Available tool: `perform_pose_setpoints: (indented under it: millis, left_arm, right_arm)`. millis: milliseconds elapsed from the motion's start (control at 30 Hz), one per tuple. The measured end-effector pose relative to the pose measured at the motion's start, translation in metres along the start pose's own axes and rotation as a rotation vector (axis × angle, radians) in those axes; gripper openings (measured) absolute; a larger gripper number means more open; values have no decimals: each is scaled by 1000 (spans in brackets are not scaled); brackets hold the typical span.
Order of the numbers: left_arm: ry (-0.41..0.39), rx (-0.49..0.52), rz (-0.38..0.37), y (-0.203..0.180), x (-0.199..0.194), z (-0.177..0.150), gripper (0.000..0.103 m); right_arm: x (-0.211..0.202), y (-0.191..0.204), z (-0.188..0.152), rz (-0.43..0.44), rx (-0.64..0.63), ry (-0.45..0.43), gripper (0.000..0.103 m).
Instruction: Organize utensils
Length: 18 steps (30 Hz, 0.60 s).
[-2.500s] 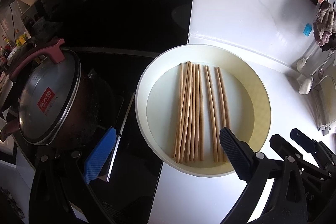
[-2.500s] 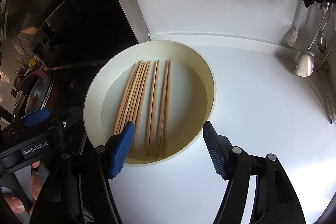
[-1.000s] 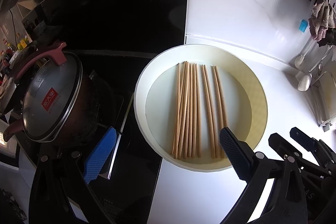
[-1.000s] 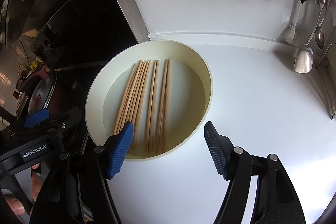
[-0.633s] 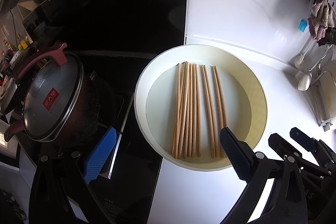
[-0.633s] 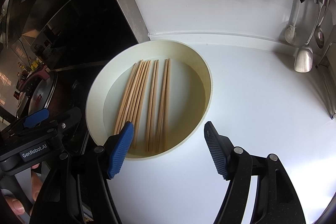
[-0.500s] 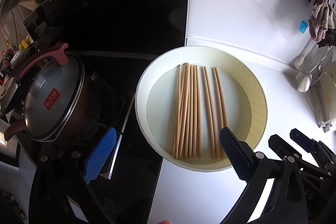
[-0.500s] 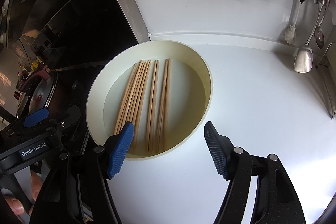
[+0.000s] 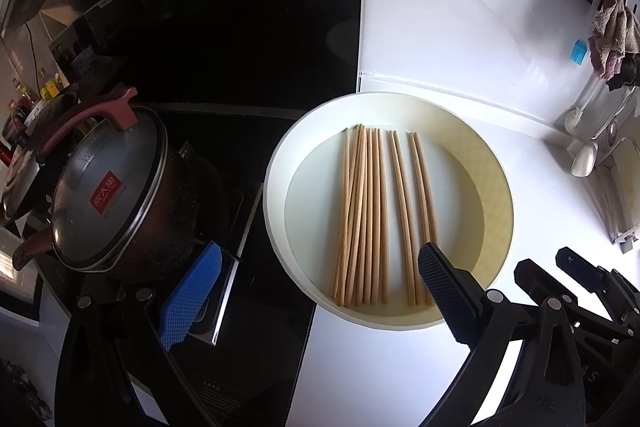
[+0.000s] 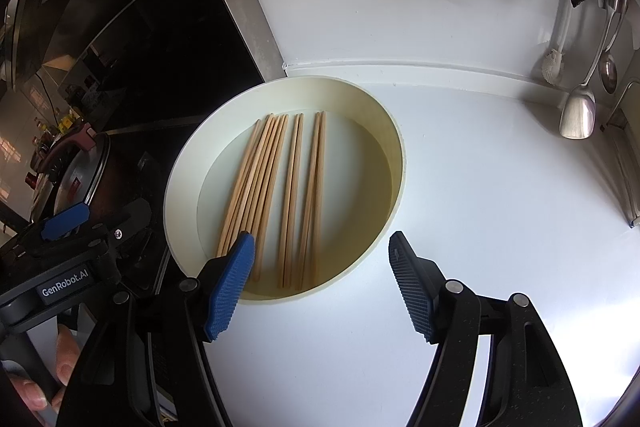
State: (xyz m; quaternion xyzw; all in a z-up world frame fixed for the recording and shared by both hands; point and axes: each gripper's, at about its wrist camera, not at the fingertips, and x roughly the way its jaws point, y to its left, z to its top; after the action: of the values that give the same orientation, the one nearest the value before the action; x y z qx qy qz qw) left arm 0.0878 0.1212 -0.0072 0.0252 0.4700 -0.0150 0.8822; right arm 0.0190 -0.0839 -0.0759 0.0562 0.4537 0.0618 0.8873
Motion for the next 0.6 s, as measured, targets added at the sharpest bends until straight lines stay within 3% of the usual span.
perform_pose_setpoints:
  millis: [233, 600]
  left_arm:
    - [-18, 15, -41, -2, -4, 0, 97]
    - [17, 27, -20, -7, 1, 3, 97]
  right_arm:
    - [0, 0, 0, 0, -1, -1, 67]
    - [2, 1, -1, 0, 1, 0, 67]
